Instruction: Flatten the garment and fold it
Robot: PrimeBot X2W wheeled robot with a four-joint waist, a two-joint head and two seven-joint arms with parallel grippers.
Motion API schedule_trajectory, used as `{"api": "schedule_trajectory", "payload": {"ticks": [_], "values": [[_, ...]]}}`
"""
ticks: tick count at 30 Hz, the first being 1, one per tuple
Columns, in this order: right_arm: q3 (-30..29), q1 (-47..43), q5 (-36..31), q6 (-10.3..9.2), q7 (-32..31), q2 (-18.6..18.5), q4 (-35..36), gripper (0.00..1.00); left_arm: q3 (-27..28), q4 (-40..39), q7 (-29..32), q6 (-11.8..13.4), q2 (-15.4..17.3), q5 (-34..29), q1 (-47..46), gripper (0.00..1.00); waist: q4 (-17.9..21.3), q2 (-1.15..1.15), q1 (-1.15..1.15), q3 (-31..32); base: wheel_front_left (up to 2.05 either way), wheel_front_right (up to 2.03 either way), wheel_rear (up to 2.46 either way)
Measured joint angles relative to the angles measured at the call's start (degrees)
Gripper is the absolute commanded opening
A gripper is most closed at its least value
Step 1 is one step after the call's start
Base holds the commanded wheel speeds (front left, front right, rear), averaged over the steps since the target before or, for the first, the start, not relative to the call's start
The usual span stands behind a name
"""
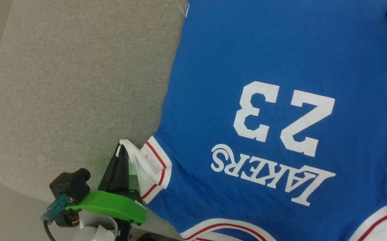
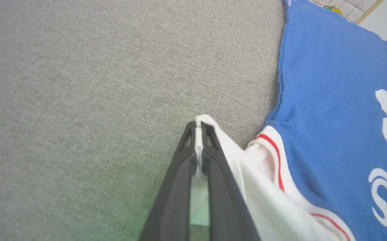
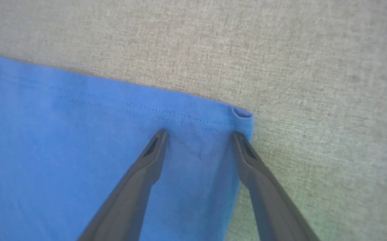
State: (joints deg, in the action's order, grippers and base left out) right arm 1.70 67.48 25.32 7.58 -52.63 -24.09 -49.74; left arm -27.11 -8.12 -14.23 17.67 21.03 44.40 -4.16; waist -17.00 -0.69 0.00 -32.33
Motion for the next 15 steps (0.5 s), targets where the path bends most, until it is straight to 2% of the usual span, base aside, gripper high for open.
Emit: {"api": "schedule_trajectory", "payload": {"ticks": [1, 2, 9, 15], "values": [[0.0, 0.2, -0.1, 0.0, -0.5, -0.3, 0.0, 0.38, 0.0, 0.3, 0.0, -0.1, -0.1, 0.0, 0.0, 0.0, -0.3, 0.0, 0.0, -0.2, 0.0, 0.0, 0.0], [0.0, 0.3, -0.2, 0.0, -0.8, -0.5, 0.0, 0.0, 0.1, 0.5, 0.0, -0.2, -0.2, 0.0, 0.0, 0.0, -0.6, 0.0, 0.0, -0.4, 0.0, 0.0, 0.0], [1.8, -1.0, -0.1, -0.02, 0.5, -0.2, 0.8, 0.0, 0.7, 3.1, -0.1, -1.1, -0.8, 0.1, 0.0, 0.0, -0.9, 0.0, 0.0, 1.1, 0.0, 0.0, 0.0], [7.5, -5.4, 1.1, -0.02, 2.2, -0.4, 3.9, 0.0, 1.4, 5.4, 0.0, -1.3, -0.4, 0.9, 0.7, 0.0, -0.4, 0.0, 0.01, 5.0, 0.0, 0.0, 0.0]]}}
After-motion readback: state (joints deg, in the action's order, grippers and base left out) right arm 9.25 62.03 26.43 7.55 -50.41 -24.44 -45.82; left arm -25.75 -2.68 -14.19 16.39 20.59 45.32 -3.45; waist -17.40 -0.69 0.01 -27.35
